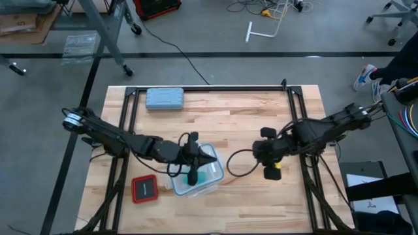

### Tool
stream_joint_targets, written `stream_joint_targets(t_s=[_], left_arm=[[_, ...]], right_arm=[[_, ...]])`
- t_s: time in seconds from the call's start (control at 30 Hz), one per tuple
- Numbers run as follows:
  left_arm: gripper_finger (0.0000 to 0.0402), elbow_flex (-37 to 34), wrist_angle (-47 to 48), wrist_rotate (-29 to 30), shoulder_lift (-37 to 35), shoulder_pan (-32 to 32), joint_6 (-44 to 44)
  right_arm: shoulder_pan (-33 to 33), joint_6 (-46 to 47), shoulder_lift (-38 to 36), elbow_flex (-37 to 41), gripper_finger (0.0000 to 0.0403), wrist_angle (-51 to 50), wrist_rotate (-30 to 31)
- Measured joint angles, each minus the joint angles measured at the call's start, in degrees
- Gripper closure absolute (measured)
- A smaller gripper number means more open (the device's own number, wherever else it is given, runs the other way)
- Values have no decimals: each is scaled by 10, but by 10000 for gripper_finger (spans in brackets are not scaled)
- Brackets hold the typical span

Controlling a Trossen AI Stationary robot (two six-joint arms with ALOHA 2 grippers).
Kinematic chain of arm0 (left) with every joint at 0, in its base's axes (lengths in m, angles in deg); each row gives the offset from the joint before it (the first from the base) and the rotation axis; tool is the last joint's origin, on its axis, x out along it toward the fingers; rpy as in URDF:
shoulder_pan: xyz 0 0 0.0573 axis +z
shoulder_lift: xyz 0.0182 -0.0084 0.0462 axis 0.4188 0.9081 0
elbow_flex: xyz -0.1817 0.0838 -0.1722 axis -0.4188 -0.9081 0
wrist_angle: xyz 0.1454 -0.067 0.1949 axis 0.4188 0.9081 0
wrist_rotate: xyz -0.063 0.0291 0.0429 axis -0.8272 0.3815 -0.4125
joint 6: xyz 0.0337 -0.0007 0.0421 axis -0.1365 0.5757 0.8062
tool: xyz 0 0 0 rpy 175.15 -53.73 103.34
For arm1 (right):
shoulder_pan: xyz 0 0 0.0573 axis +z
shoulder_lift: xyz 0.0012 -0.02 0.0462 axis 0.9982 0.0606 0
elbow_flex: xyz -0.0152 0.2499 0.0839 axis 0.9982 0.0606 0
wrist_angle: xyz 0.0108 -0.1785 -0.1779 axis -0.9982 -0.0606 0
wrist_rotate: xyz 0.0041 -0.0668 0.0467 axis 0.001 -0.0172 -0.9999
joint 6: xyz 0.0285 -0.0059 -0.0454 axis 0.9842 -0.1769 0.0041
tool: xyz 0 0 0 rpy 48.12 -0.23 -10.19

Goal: Roll bandage
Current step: Close the transparent food container

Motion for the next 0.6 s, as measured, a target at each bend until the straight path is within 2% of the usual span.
stream_joint_targets(t_s=[0.13, 0.3, 0.43, 0.53, 0.6], left_arm=[[397, 72, 84, 19, 16, 12, 14], [394, 136, 154, 18, 40, 14, 45], [400, 151, 184, 17, 46, 14, 51], [400, 145, 183, 18, 45, 16, 51], [397, 142, 185, 17, 45, 16, 49]], right_arm=[[0, -17, 31, 0, 289, 18, 11], [5, -25, 46, 0, 355, 5, -9], [10, -23, 40, 0, 396, -28, 8], [16, 21, 26, 0, 386, -37, 11], [17, 32, 19, 0, 369, -81, 6]])
